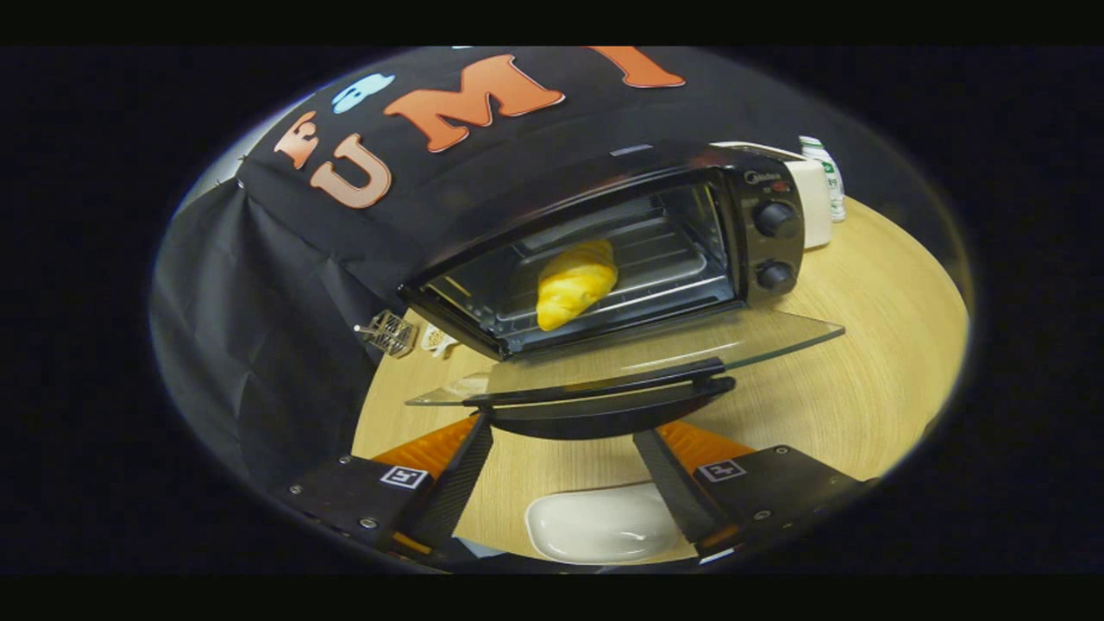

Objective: Open the toaster oven, put the food inside, and close the toaster oven door.

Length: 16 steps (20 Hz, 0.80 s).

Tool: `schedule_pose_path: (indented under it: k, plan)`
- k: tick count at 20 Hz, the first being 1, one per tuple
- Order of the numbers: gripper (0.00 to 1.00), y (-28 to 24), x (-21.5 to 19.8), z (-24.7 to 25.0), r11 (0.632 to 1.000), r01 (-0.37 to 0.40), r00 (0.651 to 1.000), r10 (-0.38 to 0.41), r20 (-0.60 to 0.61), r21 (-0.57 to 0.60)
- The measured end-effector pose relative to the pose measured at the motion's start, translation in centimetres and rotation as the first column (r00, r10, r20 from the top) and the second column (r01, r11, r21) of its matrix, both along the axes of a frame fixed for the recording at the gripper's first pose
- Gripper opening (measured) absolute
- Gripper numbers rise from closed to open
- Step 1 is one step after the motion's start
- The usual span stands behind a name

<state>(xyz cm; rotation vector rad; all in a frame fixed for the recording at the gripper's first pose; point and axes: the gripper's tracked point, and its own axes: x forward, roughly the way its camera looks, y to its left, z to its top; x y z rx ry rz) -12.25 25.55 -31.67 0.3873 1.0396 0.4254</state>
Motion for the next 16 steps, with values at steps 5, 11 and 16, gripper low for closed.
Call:
schedule_pose_path:
  k: [5,11,16]
  plan:
    - [0.97,0.8,2.3,1.2,1.0,0.014,0.999,-0.015,0.029,0.02]
    - [0.98,1.5,5.8,2.7,1.0,0.023,0.997,-0.024,0.08,0.01]
    - [0.98,1.9,9.2,3.1,0.998,0.014,0.99,-0.005,0.143,-0.059]
